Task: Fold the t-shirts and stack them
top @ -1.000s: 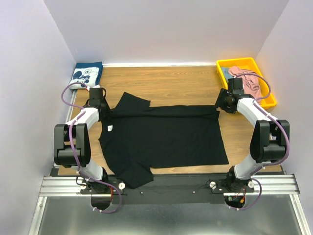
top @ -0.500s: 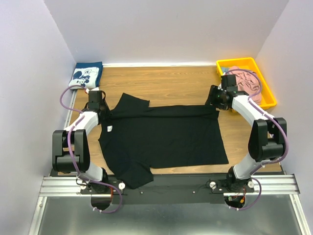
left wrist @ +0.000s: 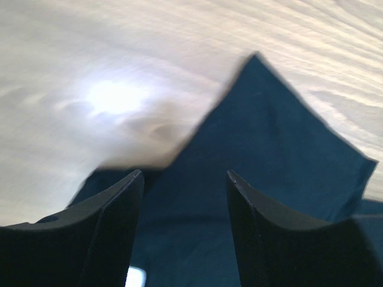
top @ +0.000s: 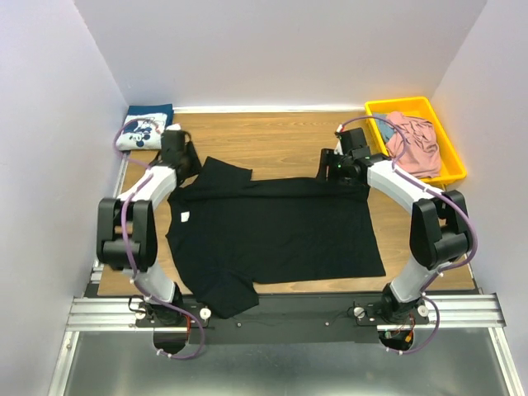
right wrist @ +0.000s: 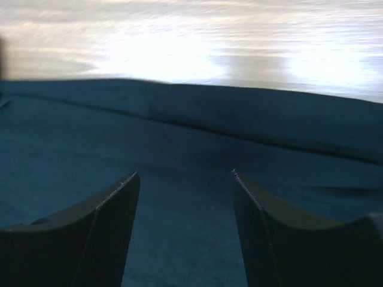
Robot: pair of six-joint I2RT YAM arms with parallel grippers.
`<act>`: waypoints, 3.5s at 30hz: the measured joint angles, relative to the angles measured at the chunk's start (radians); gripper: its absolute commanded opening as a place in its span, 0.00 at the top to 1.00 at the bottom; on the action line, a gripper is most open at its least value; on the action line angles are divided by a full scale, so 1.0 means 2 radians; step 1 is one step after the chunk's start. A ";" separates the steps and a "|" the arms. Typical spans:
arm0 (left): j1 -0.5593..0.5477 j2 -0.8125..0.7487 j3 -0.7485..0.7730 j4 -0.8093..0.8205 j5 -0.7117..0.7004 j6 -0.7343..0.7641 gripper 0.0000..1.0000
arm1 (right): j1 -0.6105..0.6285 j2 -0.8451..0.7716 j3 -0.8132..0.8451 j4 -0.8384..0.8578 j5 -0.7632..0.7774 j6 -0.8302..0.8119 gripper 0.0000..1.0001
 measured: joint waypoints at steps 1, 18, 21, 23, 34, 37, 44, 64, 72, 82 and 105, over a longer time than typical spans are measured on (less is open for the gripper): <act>-0.010 0.017 0.017 -0.002 -0.004 0.002 0.35 | 0.005 0.000 0.000 0.001 -0.002 0.000 0.31; -0.060 0.237 0.215 -0.045 -0.048 0.031 0.46 | 0.040 0.000 -0.010 0.010 -0.009 0.005 0.30; -0.060 0.244 0.225 -0.049 -0.049 0.031 0.51 | 0.040 -0.001 -0.012 0.010 -0.009 0.006 0.30; -0.060 0.246 0.228 -0.050 -0.049 0.032 0.65 | 0.040 -0.001 -0.013 0.010 -0.009 0.006 0.31; -0.061 0.220 0.196 -0.049 -0.045 0.031 1.00 | 0.041 -0.001 -0.013 0.010 -0.009 0.010 0.31; -0.061 0.188 0.174 -0.060 -0.037 0.030 1.00 | 0.042 -0.001 -0.011 0.010 -0.009 0.010 0.30; -0.063 0.067 0.117 -0.076 0.002 0.036 1.00 | 0.042 0.005 0.014 0.010 -0.011 0.009 0.31; -0.066 -0.174 -0.143 -0.197 0.151 0.055 1.00 | 0.044 0.118 0.124 0.015 -0.060 0.003 0.31; -0.066 -0.188 -0.160 -0.214 0.165 0.055 1.00 | 0.049 0.158 0.151 0.015 -0.105 0.000 0.36; -0.067 -0.202 -0.160 -0.225 0.167 0.055 0.99 | 0.053 0.171 0.138 0.018 -0.132 0.006 0.38; -0.067 -0.202 -0.114 -0.241 0.145 0.055 1.00 | 0.055 -0.009 -0.090 -0.032 -0.016 0.060 0.39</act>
